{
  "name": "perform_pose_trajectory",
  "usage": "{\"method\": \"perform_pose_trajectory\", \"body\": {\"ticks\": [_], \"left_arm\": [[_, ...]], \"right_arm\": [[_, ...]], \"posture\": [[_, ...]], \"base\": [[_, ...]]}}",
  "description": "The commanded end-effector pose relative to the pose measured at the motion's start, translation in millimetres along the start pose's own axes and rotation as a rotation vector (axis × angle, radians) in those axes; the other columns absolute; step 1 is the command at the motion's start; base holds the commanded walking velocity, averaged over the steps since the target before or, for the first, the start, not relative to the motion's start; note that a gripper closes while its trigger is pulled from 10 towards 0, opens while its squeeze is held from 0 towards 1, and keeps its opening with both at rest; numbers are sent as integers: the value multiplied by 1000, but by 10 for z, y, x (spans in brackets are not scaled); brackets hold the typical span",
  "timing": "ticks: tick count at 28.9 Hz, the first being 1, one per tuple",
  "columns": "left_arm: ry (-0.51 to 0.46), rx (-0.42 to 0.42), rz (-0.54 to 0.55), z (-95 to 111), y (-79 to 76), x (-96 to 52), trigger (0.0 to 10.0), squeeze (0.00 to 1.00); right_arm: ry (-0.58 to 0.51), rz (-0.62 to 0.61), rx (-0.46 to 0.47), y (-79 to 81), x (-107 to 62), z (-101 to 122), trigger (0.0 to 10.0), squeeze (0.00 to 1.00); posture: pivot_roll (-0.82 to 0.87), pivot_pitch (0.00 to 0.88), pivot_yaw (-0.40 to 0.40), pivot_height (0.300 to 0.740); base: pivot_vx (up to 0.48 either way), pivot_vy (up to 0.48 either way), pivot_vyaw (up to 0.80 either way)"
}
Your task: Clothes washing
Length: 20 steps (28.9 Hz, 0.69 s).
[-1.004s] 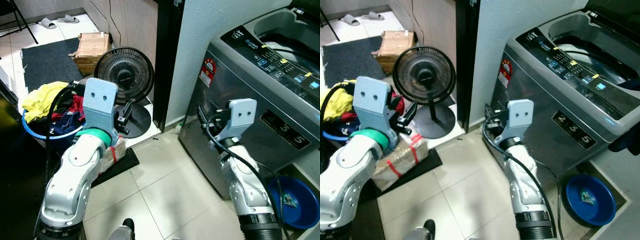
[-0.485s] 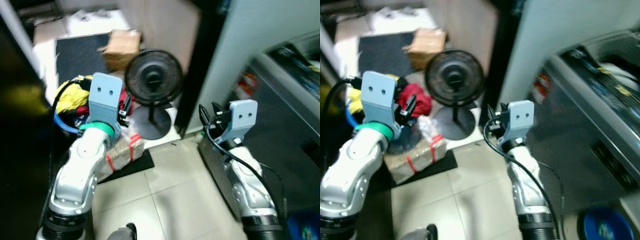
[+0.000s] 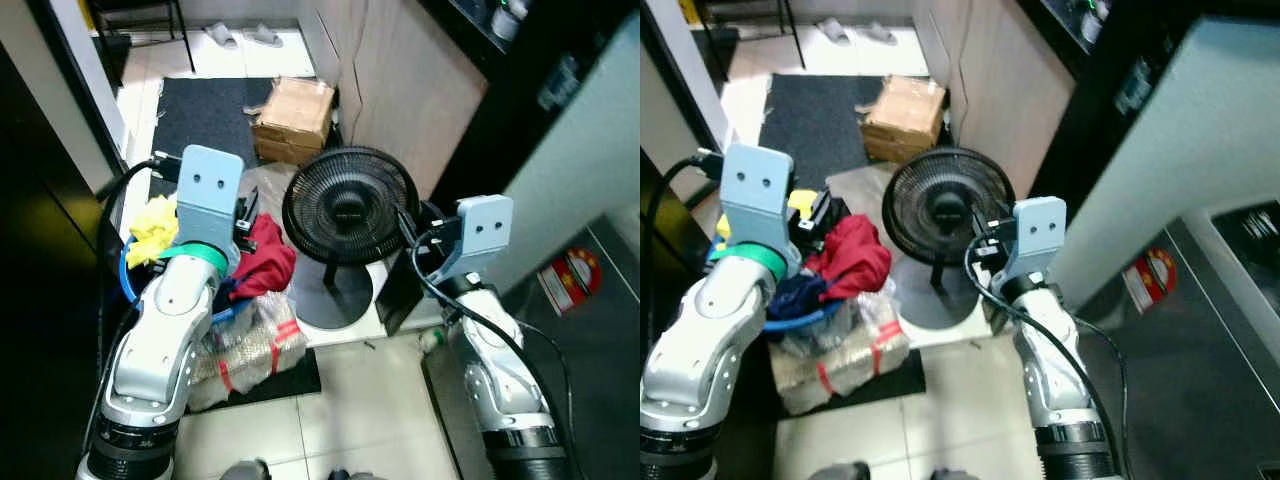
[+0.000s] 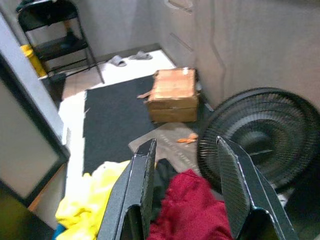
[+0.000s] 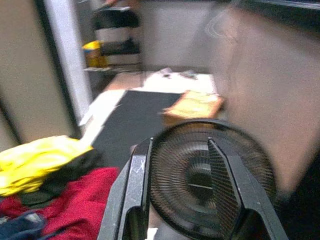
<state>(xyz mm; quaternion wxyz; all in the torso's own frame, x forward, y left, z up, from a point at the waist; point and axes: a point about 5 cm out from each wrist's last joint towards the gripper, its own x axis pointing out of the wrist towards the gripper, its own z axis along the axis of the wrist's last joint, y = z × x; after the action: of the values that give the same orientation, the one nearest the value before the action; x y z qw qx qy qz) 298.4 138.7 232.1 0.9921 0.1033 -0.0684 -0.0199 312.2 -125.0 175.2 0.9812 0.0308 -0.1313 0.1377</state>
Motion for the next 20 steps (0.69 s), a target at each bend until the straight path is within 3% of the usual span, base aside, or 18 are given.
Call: {"method": "perform_pose_trajectory", "body": {"ticks": [1, 11, 20], "left_arm": [[3, 7, -8, -23, -30, -10, 10000, 0], [4, -6, -5, -29, -24, -4, 10000, 0], [22, 0, -14, -54, -28, 1, 10000, 0]], "right_arm": [[27, -21, -17, -59, -31, -39, 10000, 0], [29, -37, -19, -77, -21, -49, 10000, 0], [8, -13, 43, -46, -8, -17, 10000, 0]], "posture": [[30, 69, -9, 740], [31, 68, -10, 740], [30, 57, -7, 740]], "base": [[401, 0, 800], [361, 0, 668], [0, 0, 0]]}}
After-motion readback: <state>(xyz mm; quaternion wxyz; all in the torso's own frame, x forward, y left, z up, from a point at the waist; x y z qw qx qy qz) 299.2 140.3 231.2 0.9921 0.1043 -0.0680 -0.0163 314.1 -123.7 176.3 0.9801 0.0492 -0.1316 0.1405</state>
